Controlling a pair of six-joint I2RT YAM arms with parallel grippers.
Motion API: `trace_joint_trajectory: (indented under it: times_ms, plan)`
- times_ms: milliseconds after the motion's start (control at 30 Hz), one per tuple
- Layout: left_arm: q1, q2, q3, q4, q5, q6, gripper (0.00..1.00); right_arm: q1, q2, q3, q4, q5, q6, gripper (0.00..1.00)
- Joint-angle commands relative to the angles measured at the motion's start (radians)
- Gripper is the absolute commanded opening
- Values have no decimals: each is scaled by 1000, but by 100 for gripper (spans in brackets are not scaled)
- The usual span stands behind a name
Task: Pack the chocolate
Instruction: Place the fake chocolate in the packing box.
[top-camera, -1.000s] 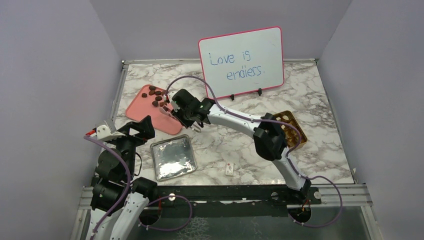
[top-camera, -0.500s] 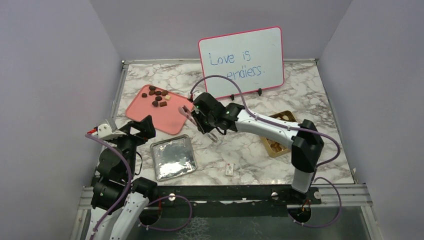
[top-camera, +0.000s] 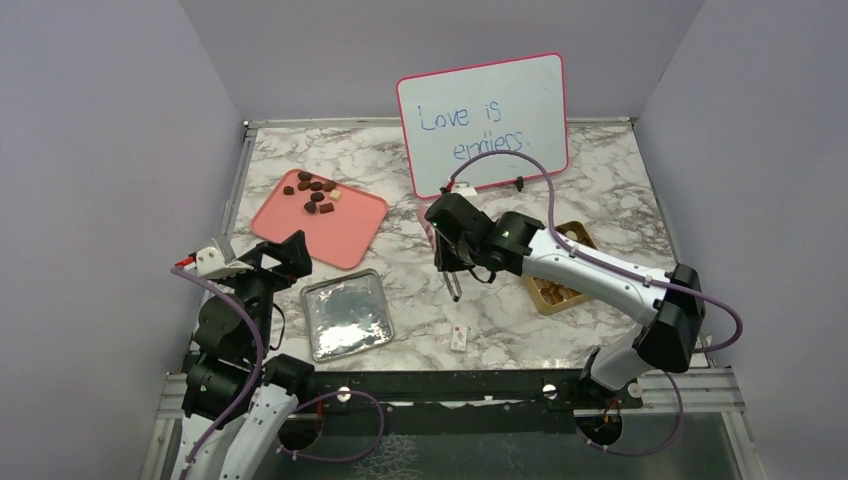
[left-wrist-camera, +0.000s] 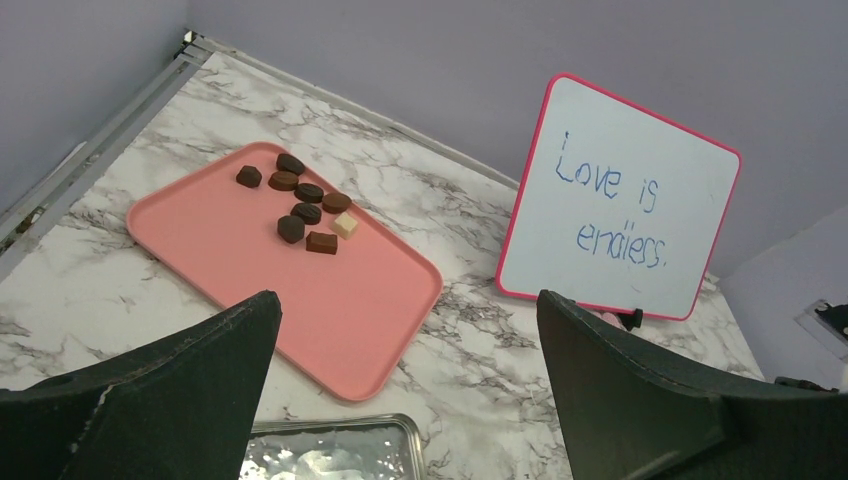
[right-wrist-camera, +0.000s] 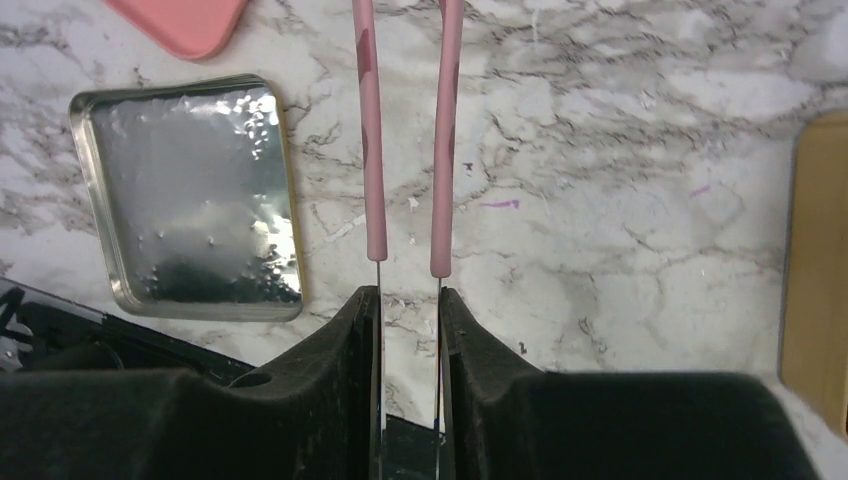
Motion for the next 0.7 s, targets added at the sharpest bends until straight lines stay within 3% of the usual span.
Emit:
trace_joint_trajectory:
  times_ms: [0,333,667]
  plan:
    - [7,3,-4,25,25,3,99,0,-55,-7,-190,144,287,29]
    - [7,5,-4,25,26,4,99,-2,-45,31,-605,254,811,29]
    - [7,7,-3,24,27,4,99,-1,-80,-43,-671,220,1004,29]
